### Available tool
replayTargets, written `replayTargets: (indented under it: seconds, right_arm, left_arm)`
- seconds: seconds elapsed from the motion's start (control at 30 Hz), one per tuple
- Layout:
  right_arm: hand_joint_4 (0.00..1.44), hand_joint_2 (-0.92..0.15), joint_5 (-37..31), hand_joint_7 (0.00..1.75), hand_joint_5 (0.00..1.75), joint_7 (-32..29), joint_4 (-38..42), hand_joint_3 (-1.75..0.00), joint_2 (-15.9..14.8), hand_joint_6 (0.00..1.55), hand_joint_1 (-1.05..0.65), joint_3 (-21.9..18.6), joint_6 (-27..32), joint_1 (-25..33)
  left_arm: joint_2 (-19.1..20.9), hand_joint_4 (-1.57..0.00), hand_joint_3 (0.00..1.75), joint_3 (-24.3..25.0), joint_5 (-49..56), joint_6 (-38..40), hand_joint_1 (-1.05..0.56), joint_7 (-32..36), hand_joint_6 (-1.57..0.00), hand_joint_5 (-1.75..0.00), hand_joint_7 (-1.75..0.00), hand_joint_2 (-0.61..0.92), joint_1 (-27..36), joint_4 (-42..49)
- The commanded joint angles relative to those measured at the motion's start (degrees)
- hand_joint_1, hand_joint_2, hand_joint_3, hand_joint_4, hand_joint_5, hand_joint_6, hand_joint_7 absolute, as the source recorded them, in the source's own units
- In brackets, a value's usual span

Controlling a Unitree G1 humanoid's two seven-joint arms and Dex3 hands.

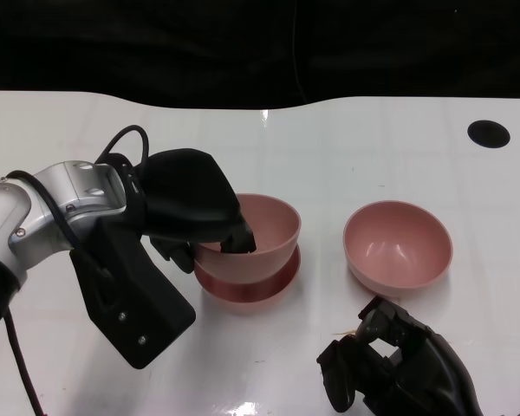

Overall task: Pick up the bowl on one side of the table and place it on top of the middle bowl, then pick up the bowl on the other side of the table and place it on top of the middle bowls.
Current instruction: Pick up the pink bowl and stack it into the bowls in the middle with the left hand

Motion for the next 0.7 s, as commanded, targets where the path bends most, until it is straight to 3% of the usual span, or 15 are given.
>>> replayTargets:
  seconds: [0.03,0.2,0.33,0.53,0.7]
  right_arm:
    - [0.93,-0.83,0.61,1.15,1.7,-1.04,-1.62,-0.4,-0.12,1.0,-0.19,0.02,0.71,0.57]
    - [0.94,-0.83,0.29,1.15,1.69,-1.59,-2.09,-0.43,-0.18,1.0,-0.19,0.21,0.77,0.77]
    - [0.94,-0.82,0.66,1.14,1.69,-1.25,-1.88,-0.44,-0.19,1.0,-0.18,0.2,0.79,0.68]
    - [0.95,-0.82,0.79,1.12,1.67,-0.78,-1.39,-0.43,-0.33,1.01,-0.19,0.1,0.74,0.34]
    - [0.94,-0.83,0.18,1.13,1.68,-0.93,-1.19,-0.4,0.06,1.01,-0.21,0.2,-0.37,0.46]
  left_arm:
    - [0.6,-0.91,0.08,-0.55,0.34,0.29,-0.2,0.36,-0.96,-0.97,-0.56,0.92,0.58,0.54]
    - [0.5,-0.95,0.1,-0.89,0.16,0.82,-0.2,-0.06,-0.97,-0.85,-0.46,0.92,0.66,0.78]
    - [0.44,-0.92,0.07,-1.12,-0.09,0.89,-0.2,0.27,-1.04,-0.97,-0.39,0.92,0.86,1.1]
    - [0.42,-1.04,0.03,-1.42,-0.02,0.97,-0.2,0.11,-1.11,-0.54,-0.15,0.92,0.76,1.17]
    - [0.5,-1.11,0.02,-1.48,-0.03,0.87,-0.22,0.38,-1.16,-0.38,-0.05,0.92,0.79,1.27]
